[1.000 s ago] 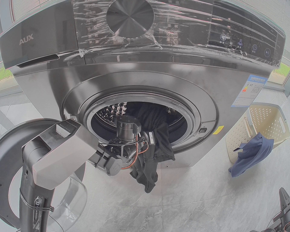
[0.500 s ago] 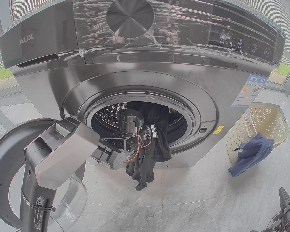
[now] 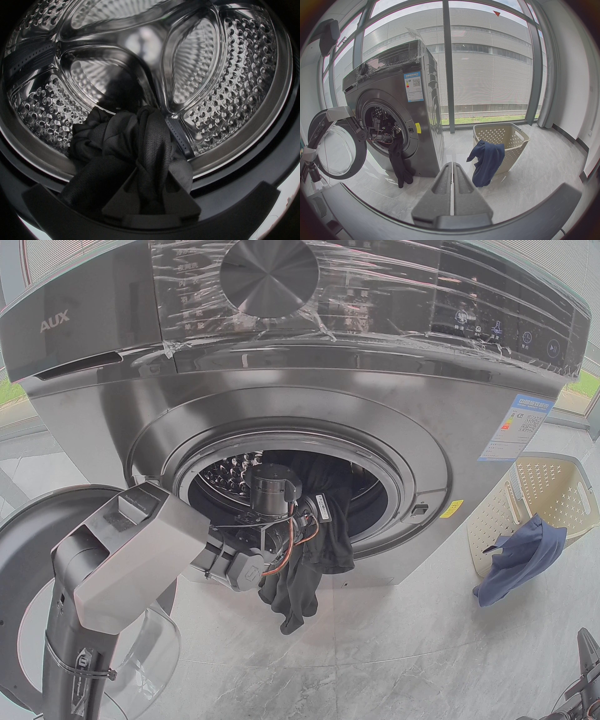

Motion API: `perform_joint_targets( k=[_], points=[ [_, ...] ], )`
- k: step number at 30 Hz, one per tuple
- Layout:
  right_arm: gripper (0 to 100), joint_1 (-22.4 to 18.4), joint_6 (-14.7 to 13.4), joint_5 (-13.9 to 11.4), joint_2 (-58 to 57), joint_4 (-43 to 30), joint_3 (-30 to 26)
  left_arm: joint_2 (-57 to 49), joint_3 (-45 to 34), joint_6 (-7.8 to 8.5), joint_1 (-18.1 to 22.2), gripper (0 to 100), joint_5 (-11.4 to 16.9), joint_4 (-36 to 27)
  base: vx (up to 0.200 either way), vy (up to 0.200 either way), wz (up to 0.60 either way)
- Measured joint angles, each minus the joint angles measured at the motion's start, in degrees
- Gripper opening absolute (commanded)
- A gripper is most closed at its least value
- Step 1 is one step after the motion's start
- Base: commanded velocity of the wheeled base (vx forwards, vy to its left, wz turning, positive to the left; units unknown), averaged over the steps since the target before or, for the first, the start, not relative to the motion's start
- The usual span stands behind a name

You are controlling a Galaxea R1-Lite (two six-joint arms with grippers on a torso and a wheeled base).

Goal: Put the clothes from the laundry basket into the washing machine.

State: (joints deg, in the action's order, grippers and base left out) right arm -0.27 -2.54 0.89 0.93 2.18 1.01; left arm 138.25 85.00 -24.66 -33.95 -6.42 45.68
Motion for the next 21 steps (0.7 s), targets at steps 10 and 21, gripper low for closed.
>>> perform_joint_targets(
  k=[10, 21],
  points=[
    [0, 0.0, 0.0, 0.0, 0.0, 0.0, 0.0, -1.2, 0.5, -2.65, 0.0, 0, 0.1, 0.0, 0.000, 0.000, 0.00],
    [0, 0.0, 0.0, 0.0, 0.0, 0.0, 0.0, 2.0, 8.7, 1.73, 2.0, 0, -0.5, 0.3, 0.000, 0.000, 0.00]
  ],
)
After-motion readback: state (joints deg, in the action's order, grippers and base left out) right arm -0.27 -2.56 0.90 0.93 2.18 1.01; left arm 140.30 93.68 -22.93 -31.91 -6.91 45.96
